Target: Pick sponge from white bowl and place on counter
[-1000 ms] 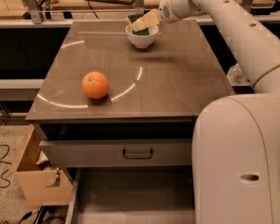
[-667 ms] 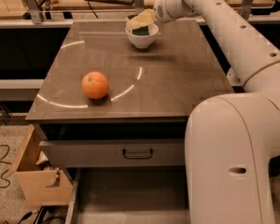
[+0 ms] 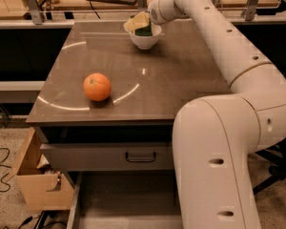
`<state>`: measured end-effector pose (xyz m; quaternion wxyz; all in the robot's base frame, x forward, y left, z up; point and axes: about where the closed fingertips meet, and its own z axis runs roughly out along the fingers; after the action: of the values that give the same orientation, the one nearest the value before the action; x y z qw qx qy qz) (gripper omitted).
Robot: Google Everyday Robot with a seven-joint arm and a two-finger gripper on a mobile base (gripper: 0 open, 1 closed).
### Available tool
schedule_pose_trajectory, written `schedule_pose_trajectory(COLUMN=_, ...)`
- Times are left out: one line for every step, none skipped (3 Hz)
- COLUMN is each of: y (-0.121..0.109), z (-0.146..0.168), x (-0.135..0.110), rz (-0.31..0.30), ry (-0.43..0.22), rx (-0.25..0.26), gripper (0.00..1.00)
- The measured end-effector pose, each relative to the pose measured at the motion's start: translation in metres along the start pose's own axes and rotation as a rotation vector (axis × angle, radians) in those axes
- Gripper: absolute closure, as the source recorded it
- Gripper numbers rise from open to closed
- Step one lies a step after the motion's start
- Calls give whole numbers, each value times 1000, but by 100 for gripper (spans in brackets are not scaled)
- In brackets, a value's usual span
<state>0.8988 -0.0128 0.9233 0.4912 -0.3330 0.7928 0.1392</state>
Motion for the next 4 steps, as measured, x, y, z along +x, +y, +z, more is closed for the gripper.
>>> schedule_pose_trajectory(y=-1, z=17, x=8, rz=-22, ry=28, rx=2, gripper=18)
schedule_pose_trajectory(y=-3, z=32, x=18, rz=-28, ry=61, rx=-3, gripper=0)
schedule_pose_trajectory(y=-4, z=35, x=20, rz=-24, ry=68, rx=-6, gripper=0)
schedule_pose_trajectory(y=-15, z=19, x=1, rz=18, ry=56, rx=29, gripper=0)
